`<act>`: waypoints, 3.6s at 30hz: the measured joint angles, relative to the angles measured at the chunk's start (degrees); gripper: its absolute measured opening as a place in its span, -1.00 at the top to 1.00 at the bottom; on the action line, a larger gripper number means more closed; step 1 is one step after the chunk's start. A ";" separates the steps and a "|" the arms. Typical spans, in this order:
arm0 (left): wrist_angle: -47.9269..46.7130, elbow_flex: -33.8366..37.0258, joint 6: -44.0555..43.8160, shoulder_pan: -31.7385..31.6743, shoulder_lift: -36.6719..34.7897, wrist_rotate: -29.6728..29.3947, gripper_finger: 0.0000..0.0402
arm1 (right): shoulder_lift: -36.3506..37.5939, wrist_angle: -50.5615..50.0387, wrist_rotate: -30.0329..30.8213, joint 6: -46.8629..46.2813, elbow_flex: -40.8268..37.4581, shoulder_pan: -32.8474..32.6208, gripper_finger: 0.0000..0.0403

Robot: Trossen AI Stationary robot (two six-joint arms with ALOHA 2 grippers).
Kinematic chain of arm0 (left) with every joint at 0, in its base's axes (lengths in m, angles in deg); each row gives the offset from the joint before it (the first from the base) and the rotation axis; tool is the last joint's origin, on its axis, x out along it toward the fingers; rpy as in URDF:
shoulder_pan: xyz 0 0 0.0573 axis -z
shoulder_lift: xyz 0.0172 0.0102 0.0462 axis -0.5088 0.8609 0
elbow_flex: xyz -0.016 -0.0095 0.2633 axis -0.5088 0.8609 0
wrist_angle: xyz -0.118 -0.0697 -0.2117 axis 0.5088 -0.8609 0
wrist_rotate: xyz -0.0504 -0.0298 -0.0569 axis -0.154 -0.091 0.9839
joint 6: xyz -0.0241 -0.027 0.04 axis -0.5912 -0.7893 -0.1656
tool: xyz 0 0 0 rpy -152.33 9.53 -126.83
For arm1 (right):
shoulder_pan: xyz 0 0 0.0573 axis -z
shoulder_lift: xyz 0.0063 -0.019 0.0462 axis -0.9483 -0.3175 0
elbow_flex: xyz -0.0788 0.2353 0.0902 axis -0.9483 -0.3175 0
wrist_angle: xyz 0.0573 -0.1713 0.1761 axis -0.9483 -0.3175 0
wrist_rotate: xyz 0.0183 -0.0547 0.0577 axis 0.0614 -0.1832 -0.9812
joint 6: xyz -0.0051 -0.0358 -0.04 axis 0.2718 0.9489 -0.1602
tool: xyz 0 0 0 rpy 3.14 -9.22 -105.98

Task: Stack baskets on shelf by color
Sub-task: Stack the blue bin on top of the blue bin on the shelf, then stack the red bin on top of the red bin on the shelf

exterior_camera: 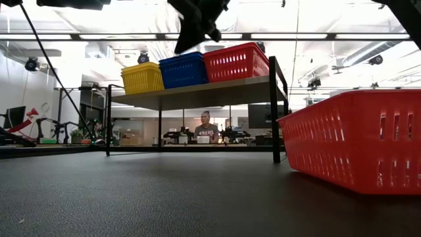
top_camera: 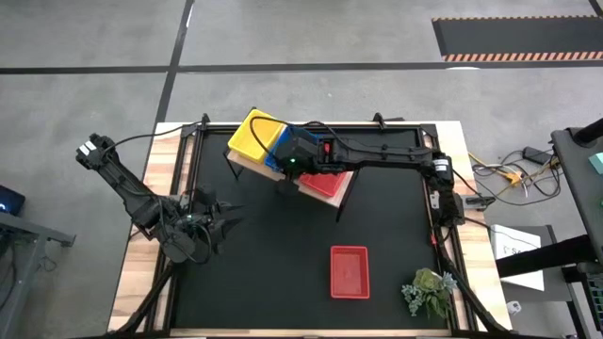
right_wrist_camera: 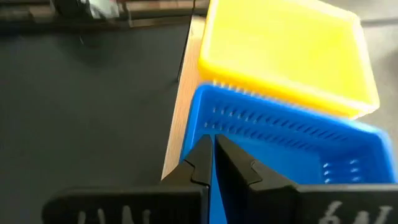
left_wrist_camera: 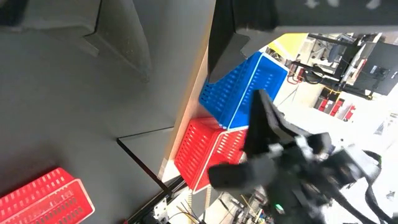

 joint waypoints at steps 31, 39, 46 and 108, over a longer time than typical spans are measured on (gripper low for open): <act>0.31 0.02 -0.50 0.00 0.63 0.04 0.29 | 4.33 -20.79 -15.21 -8.13 -3.24 -28.34 0.96; 0.45 0.02 -0.52 0.00 0.63 0.04 0.29 | 4.33 -20.40 -14.91 -28.11 -6.37 -36.04 0.87; 2.46 0.04 -0.63 0.00 0.63 0.26 0.29 | 4.24 -19.67 -13.41 -36.33 -11.82 -41.21 0.47; 6.16 0.37 0.00 0.00 0.59 0.48 0.29 | 4.30 -28.76 30.79 -10.56 14.71 -40.52 0.94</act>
